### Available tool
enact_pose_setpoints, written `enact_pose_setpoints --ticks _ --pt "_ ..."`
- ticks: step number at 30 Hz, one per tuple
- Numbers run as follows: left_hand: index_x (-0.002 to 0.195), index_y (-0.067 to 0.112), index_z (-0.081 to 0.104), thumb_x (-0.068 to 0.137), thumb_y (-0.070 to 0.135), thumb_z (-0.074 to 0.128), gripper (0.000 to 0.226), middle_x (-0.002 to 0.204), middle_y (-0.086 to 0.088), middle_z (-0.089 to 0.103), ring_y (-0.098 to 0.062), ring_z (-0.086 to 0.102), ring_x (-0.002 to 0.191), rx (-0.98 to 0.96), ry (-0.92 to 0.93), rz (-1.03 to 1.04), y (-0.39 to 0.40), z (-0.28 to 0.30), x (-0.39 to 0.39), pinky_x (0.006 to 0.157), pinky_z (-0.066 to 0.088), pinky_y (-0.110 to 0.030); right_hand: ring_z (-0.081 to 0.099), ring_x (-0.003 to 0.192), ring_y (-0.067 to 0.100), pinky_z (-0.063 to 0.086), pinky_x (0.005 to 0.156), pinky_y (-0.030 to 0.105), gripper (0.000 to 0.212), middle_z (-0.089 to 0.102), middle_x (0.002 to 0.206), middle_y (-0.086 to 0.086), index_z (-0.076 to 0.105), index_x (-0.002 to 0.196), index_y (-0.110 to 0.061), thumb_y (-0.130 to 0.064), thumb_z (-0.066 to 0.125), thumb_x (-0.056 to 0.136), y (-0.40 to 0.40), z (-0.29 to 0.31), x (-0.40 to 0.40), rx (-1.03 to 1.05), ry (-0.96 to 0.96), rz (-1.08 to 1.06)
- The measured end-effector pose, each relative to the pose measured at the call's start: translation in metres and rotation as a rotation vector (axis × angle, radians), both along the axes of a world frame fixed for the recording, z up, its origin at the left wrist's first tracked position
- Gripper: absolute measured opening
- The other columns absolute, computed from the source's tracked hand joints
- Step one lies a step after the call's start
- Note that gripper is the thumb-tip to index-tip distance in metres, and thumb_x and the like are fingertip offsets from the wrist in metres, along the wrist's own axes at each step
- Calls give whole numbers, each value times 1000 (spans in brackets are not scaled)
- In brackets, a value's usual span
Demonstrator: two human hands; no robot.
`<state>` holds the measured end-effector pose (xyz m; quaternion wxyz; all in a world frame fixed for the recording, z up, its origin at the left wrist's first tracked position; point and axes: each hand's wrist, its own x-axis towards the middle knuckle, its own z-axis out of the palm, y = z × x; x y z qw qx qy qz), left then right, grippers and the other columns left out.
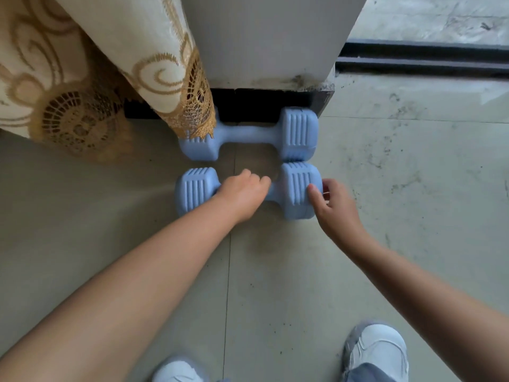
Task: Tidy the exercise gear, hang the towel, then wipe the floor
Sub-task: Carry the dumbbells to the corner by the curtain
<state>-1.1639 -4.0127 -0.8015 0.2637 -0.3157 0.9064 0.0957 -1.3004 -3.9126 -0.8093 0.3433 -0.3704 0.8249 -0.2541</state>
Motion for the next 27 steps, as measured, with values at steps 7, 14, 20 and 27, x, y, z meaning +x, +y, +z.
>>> enact_pose_setpoints --ticks 7,14,20,27 --pt "126 5 39 89 -4 44 38 127 -13 48 -30 41 121 0 51 -2 -6 -7 -2 83 46 -40 39 63 14 31 51 14 24 47 80 7 49 85 -4 -25 45 95 -3 -4 -1 16 54 -22" --pt "122 5 40 88 -5 44 36 124 -13 48 -30 41 119 -15 49 -7 -9 -9 6 73 39 -35 40 69 13 31 51 10 19 46 89 5 43 88 -10 -28 43 96 -8 -8 6 8 67 -13" --pt "122 5 40 88 -6 43 37 124 -13 48 -29 41 119 -24 30 -26 -10 -9 9 76 43 -37 43 75 14 27 51 9 30 49 94 4 52 107 -3 -29 43 96 -18 -5 4 19 73 -18" --pt "125 5 39 88 -7 42 39 125 -13 48 -29 42 118 -44 20 -37 -9 -13 10 70 36 -33 44 88 15 31 71 23 33 56 112 15 53 115 -2 -26 39 98 -30 -3 5 16 118 0"
